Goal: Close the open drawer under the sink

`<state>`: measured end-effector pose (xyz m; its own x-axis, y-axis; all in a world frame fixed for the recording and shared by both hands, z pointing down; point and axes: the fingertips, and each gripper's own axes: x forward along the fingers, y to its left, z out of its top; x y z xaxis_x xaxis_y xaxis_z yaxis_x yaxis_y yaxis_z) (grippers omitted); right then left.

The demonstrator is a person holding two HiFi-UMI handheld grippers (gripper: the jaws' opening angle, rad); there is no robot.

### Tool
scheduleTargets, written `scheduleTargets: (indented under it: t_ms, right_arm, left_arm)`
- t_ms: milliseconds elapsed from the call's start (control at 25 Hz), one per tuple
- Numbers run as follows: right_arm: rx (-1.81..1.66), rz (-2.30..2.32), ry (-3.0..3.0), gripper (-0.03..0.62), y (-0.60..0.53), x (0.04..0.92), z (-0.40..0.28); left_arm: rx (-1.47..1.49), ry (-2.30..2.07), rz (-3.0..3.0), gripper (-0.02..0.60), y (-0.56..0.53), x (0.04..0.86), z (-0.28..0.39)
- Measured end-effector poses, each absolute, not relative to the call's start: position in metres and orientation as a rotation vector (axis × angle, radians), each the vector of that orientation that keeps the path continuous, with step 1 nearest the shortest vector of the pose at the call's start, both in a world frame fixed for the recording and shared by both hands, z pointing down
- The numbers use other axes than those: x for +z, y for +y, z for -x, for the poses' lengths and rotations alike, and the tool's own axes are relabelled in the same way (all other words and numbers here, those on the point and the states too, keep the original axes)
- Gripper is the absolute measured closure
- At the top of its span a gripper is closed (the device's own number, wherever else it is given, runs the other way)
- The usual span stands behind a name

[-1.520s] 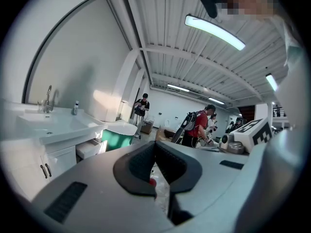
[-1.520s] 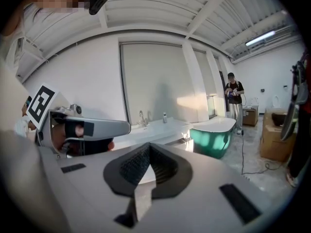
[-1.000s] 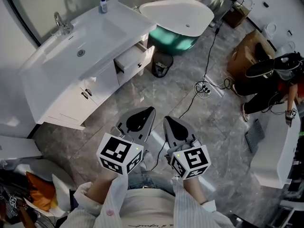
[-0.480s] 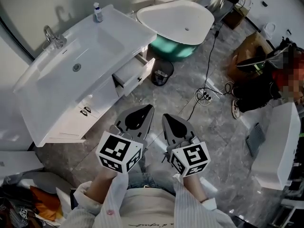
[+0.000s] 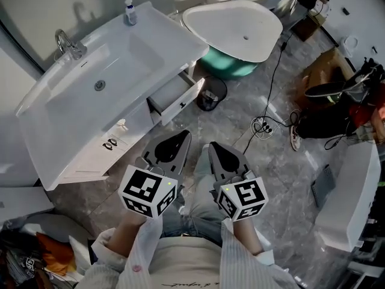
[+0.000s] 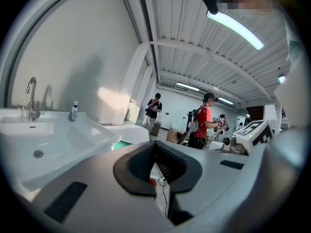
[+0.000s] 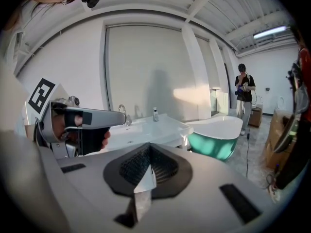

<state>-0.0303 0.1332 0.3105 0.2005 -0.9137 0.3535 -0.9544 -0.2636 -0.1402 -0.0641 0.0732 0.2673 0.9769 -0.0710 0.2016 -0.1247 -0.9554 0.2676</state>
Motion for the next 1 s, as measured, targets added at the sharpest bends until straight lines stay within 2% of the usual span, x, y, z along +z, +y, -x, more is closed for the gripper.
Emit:
scheduleTargets:
  t_ms: [360, 760, 1000]
  right_arm:
    - [0.549, -2.224, -1.937, 0.585, 0.073, 0.321, -0.036]
    - [0.542, -1.905, -2.159, 0.585, -0.008, 0.313, -0.12]
    - [0.529, -1.725, -2.268, 0.585, -0.044, 0.315, -0.162]
  left_arm:
    - [0.247, -0.278, -2.829, 0.565, 0.019, 0.271, 0.0]
    - [0.231, -0.563, -2.762, 0.565, -0.051, 0.263, -0.091]
    - [0.214, -0.773, -2.686, 0.565, -0.078, 0.268, -0.121]
